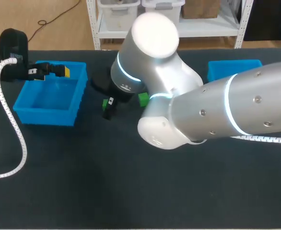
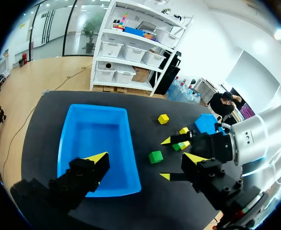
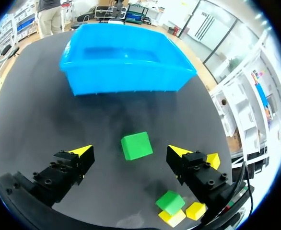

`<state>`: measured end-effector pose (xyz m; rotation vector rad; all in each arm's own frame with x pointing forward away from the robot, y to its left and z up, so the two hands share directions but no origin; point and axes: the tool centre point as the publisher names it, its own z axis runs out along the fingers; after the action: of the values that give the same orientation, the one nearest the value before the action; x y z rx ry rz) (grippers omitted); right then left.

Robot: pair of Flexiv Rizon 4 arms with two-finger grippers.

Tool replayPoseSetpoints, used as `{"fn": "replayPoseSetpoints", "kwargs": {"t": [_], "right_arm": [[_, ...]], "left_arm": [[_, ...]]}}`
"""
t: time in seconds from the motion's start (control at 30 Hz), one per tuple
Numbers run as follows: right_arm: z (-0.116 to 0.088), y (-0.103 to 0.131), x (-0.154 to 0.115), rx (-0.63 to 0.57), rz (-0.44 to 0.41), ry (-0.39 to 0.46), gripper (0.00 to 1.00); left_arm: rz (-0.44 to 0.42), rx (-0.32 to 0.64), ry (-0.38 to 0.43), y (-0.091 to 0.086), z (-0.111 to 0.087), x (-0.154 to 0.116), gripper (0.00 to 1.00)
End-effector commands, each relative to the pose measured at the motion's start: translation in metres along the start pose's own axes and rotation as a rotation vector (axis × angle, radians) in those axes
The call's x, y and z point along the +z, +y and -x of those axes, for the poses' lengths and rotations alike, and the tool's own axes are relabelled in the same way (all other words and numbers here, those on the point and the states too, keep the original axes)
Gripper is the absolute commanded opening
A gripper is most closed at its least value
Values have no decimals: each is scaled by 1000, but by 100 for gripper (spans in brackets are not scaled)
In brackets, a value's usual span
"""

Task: Put the green cubes in the right bin and the yellow cubes in the left bin.

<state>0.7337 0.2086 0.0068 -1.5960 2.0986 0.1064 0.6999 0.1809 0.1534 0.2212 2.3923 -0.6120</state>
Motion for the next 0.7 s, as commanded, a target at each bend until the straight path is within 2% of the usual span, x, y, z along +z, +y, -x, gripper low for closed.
{"fn": "replayPoseSetpoints", "kwargs": {"t": [0.03,0.4,0.43,0.5,0.7], "right_arm": [[8,-5,11,3,-7,4,100],[6,-11,29,0,-3,41,100],[5,-12,29,6,-4,44,48],[5,-13,30,16,-5,49,0],[3,-15,26,35,-10,53,0]], "left_arm": [[-15,3,-8,3,-1,0,100],[-15,3,-8,3,-1,0,100],[-15,3,-8,3,-1,0,100],[-15,3,-8,3,-1,0,100],[-15,3,-8,3,-1,0,100]]}}
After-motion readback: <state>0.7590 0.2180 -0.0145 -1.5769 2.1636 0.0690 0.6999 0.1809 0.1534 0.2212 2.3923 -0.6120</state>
